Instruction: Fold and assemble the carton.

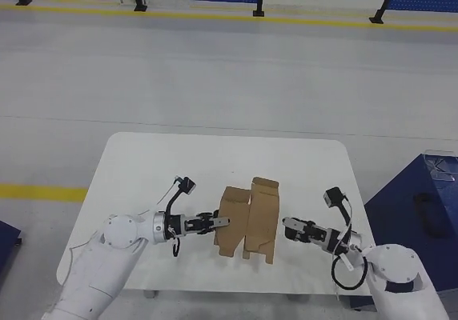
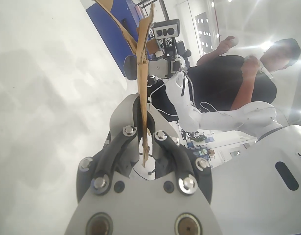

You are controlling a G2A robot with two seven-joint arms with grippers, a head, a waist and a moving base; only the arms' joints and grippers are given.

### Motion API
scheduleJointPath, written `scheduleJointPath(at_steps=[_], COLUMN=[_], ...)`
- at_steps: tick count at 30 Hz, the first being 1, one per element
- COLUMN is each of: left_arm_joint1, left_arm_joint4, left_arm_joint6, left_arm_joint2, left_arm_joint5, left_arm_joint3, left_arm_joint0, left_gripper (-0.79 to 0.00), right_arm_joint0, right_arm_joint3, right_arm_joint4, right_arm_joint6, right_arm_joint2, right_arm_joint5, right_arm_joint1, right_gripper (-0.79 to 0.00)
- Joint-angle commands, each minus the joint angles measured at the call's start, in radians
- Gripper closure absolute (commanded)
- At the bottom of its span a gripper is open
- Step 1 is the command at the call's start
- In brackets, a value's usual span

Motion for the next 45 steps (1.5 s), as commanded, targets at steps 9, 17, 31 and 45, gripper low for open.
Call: scheduleJointPath(at_steps=[9,17,31,45], left_arm_joint1=[0.000,0.001,0.081,0.082], left_arm_joint4=[-0.044,-0.075,-0.097,-0.090], left_arm_joint6=[0.001,-0.003,-0.043,-0.036], left_arm_joint2=[0.016,0.019,-0.250,-0.253], left_arm_joint5=[0.005,0.015,0.050,0.053], left_arm_joint3=[-0.009,0.002,0.026,0.028], left_arm_joint0=[0.005,0.003,0.098,0.100], left_gripper=[0.000,-0.785,-0.785,-0.785], right_arm_joint0=[0.079,0.072,0.072,-0.025], right_arm_joint3=[0.068,0.074,0.077,-0.418], right_arm_joint4=[0.068,0.066,0.062,0.128], right_arm_joint6=[0.030,0.023,0.016,-0.164], right_arm_joint2=[-0.082,-0.081,-0.077,-0.016], right_arm_joint5=[0.001,-0.004,0.006,-0.258], right_arm_joint1=[0.000,0.007,0.010,0.008], right_gripper=[0.000,0.000,0.000,0.000])
